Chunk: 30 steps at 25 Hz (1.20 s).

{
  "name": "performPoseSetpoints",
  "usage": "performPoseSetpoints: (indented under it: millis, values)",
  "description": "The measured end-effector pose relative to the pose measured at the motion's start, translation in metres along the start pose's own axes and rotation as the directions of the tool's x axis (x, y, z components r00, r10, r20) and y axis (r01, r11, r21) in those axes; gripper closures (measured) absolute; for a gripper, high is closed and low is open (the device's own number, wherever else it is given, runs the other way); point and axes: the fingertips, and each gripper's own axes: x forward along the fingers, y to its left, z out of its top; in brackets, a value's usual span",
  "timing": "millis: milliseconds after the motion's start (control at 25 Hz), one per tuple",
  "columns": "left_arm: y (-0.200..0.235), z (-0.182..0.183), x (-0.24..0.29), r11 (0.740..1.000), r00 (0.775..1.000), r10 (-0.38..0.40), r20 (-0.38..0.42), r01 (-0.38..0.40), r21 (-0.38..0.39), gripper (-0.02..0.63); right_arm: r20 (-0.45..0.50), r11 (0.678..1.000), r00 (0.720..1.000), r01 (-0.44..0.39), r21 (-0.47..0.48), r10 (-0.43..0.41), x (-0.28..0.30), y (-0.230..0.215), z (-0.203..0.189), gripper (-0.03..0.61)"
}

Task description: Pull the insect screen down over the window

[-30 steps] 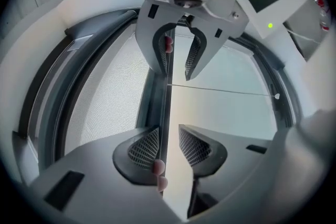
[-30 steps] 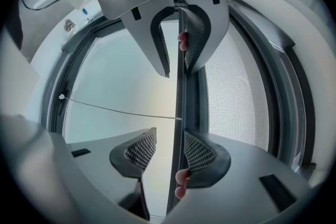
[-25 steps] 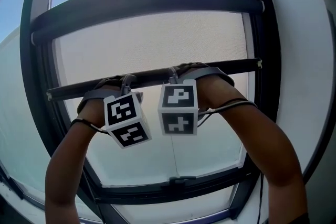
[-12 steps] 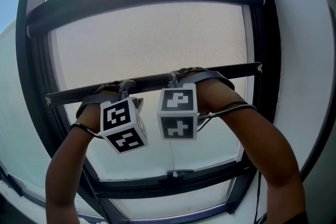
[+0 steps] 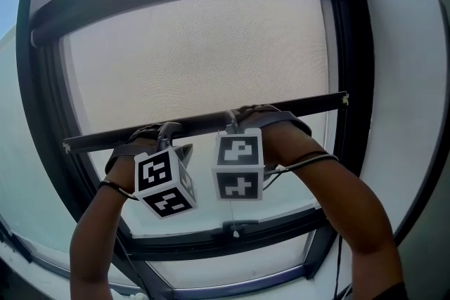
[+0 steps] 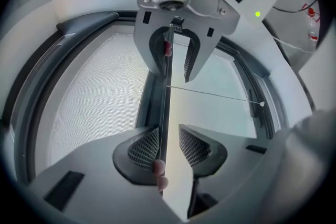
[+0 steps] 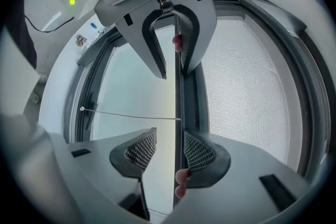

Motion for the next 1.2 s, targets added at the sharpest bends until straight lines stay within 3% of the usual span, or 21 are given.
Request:
performPoseSetpoints:
  millis: [440,720,840,960,1040,1200]
  values:
    - [-0.065,-0.01,0.018,0.997,0.997,-0.076,0.003,0.076,-0.01,0.494,-0.026,0.995,0.995,-0.096,-0.021,0.096,0.024,0.064,0.0,0.415]
    - [-0.096,-0.011,0.018,0.986,0.991,-0.125,0.038,0.128,-0.103,0.494,0.0,0.992,0.992,-0.123,-0.001,0.123,0.028,0.096,0.001,0.416]
    - [-0.11,-0.011,0.024,0.974,0.989,-0.103,0.104,0.121,-0.191,0.494,0.022,0.991,0.992,-0.128,0.025,0.127,0.035,0.111,0.001,0.416]
    - [-0.126,-0.012,0.028,0.944,0.982,-0.09,0.169,0.138,-0.3,0.494,0.039,0.989,0.99,-0.137,0.059,0.135,0.04,0.13,0.002,0.416]
    - [-0.134,-0.014,0.028,0.939,0.982,-0.091,0.167,0.14,-0.315,0.494,0.037,0.99,0.992,-0.125,0.059,0.123,0.042,0.138,0.003,0.416]
    - [-0.142,-0.017,0.029,0.952,0.985,-0.112,0.133,0.145,-0.27,0.494,0.024,0.993,0.994,-0.108,0.044,0.107,0.044,0.147,0.005,0.416]
